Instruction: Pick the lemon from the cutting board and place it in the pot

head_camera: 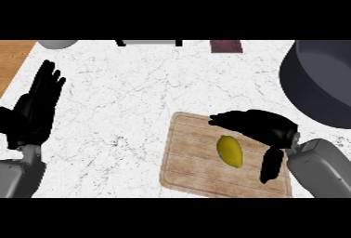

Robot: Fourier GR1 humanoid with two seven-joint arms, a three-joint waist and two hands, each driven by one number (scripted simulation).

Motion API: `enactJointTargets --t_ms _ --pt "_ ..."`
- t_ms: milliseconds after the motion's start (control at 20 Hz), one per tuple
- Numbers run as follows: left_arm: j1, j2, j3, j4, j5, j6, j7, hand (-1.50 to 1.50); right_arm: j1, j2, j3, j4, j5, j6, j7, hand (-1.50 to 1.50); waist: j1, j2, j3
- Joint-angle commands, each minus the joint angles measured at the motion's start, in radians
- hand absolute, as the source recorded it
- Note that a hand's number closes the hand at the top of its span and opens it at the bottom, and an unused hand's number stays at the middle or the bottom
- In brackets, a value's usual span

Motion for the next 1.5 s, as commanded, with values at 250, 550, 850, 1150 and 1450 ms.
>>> enactJointTargets --t_ms 250,550,850,1150,1450 --pt "0.032 -0.063 0.034 -0.037 -0.072 -0.040 0.019 0.00 0.024 0.097 -0.050 0.034 0.147 0.049 -0.039 -1.50 0.002 0.000 0.000" --pt "0.005 -0.067 0.081 -0.022 -0.077 -0.077 0.040 0.00 0.072 0.139 -0.009 0.142 0.307 -0.092 -0.124 -1.50 0.002 0.001 0.000" --pt "0.070 -0.086 0.108 -0.085 -0.094 -0.119 0.031 0.00 0.032 0.222 -0.065 0.204 0.344 -0.046 -0.096 -1.50 0.004 0.000 0.000" --pt "0.044 -0.114 0.091 -0.111 -0.110 -0.099 0.078 0.00 0.016 0.169 -0.009 0.221 0.427 -0.141 -0.300 1.50 0.004 0.000 0.000" --pt "0.019 -0.155 0.096 -0.045 -0.171 -0.113 0.048 0.00 0.038 0.187 -0.047 0.243 0.497 -0.120 -0.366 1.50 0.000 0.000 0.000"
